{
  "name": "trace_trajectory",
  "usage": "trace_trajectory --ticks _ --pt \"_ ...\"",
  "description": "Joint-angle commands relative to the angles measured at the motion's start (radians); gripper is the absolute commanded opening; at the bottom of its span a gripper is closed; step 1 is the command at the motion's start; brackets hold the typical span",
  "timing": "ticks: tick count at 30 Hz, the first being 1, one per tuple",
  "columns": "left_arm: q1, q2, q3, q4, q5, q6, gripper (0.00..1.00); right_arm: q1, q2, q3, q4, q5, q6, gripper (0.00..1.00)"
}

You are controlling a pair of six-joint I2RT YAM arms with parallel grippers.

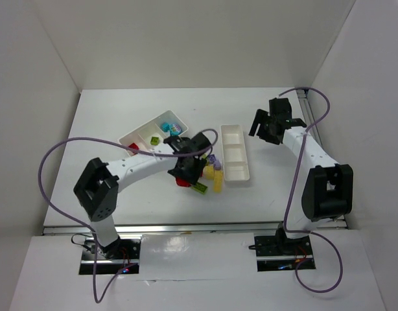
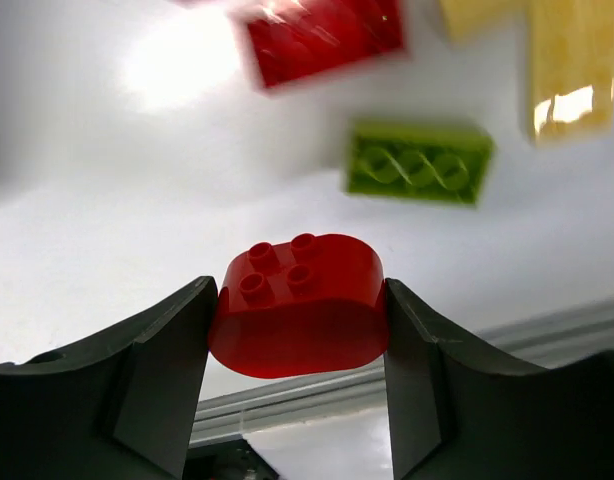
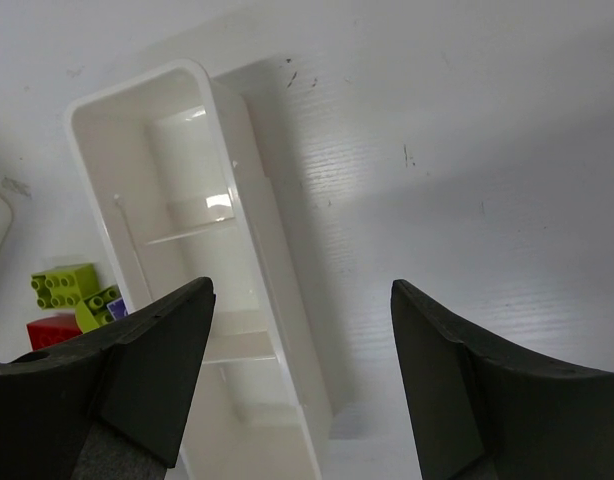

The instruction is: Sort the legos into containers by color

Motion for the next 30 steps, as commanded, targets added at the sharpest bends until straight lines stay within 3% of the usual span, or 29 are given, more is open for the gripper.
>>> trace_trajectory --ticks 1,7,14,17,20,21,23,28,30 --pt "0.115 -0.055 0.130 -0.096 -0.129 -0.138 0.49 -0.001 0.007 0.042 0.019 -0.013 -0.012 0.79" --pt "0.386 0.042 0.354 -0.201 -0.210 -0.301 0.50 -0.001 -0.013 0.042 0.010 -0.002 -0.012 0.79" --pt "0.597 0.074 0.356 -0.147 -0.148 -0.312 0.52 -0.001 -0.031 0.033 0.010 -0.002 -0.003 0.79" --pt "0.634 0.101 0.322 -0.147 -0.115 -0.338 0.57 -0.001 -0.040 0.033 0.010 -0.002 -0.003 0.79" --pt "0.646 0.102 0.287 -0.119 -0.115 -0.371 0.77 -0.001 -0.040 0.024 0.001 -0.002 -0.003 0.79" --pt "0.646 0.111 0.287 -0.119 -0.115 -0.372 0.92 -0.001 -0.040 0.024 0.001 -0.002 -0.003 0.79" --pt "0.655 0.111 0.287 -0.106 -0.106 -0.381 1.00 -0.001 -0.040 0.024 0.001 -0.002 -0.003 0.79" --pt "0.577 0.100 0.328 -0.115 -0.164 -0.318 1.00 -0.001 -0.049 0.024 -0.010 -0.002 -0.003 0.79" --pt "0.473 0.079 0.339 -0.115 -0.225 -0.255 0.94 -0.001 -0.049 0.024 -0.010 0.007 -0.003 0.79"
